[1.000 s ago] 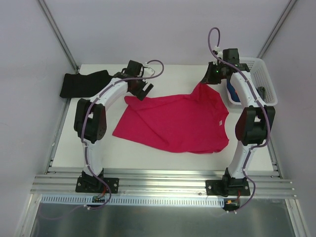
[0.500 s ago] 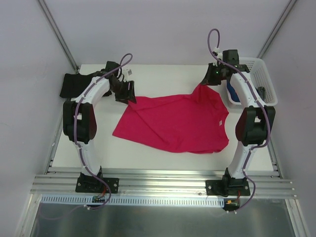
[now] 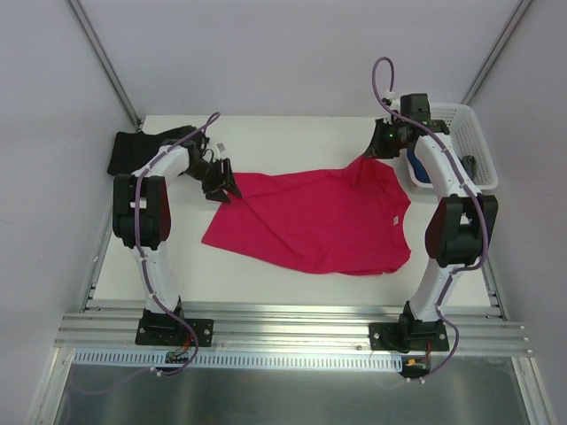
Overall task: Fold and stack the t-shirts
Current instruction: Flatten the tshirt out
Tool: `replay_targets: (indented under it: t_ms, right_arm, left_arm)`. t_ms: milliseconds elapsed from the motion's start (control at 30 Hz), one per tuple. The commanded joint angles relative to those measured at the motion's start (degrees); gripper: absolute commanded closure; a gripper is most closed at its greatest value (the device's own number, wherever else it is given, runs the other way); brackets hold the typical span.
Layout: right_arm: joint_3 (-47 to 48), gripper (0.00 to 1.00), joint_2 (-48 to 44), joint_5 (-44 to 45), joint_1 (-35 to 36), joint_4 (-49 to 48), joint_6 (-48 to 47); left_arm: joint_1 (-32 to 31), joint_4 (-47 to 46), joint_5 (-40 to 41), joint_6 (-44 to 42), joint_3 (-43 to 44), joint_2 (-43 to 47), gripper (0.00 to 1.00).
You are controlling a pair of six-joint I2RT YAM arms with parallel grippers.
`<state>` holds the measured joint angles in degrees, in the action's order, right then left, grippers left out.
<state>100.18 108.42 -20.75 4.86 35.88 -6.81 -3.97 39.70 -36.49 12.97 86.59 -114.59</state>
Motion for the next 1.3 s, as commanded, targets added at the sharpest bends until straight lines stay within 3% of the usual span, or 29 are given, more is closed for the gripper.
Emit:
replay_targets:
  t_ms: [0,300,833,1267]
  right_arm:
    - [-0.5,1.00,-4.4,1.2,-0.1,0.5,-1.5]
    - [-0.7,0.99,-5.4,3.8,0.1,2.2,-3.4]
    - [1.1,1.00,-3.5,4.9,1.1,1.9,-3.3]
    - [0.7,0.99,-3.4,4.9,0.9,1.5,-3.1]
  left_arm:
    - [1.6,-0.1,-1.4,0.5,3.8,-3.0,0.51]
    - [2.9,0.0,-0.7,-1.0,10.4,-10.7,0.52]
    - [3.1,0.0,3.2,-2.8,13.7,-12.5,0.62]
    - [0.5,-0.1,3.2,-2.9,13.9,-13.5,0.63]
